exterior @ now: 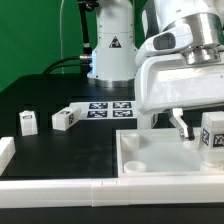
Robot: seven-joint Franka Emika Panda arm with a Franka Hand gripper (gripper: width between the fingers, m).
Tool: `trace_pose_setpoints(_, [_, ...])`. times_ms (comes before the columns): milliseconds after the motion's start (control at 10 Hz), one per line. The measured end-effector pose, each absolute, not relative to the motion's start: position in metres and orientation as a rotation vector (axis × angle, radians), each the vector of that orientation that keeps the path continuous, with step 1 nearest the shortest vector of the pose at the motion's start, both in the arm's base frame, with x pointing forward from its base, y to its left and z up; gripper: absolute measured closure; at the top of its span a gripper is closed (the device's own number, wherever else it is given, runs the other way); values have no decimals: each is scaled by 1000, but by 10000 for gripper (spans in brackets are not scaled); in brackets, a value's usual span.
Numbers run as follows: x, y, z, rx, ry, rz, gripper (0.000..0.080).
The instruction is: Assemble one leg
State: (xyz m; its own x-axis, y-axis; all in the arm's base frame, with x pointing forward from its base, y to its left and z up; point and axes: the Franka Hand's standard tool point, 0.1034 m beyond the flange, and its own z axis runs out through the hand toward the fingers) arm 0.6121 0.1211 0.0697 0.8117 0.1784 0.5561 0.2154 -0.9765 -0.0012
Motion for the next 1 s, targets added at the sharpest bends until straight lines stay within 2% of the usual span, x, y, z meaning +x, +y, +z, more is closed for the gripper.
trace_pose_setpoints(800, [609,123,65,-2947,-322,-805,151])
trace_pose_setpoints(900, [605,126,65,-2983,-317,-597,151])
trace_pose_setpoints(1000, [609,127,76,-3004,-313,-461,151])
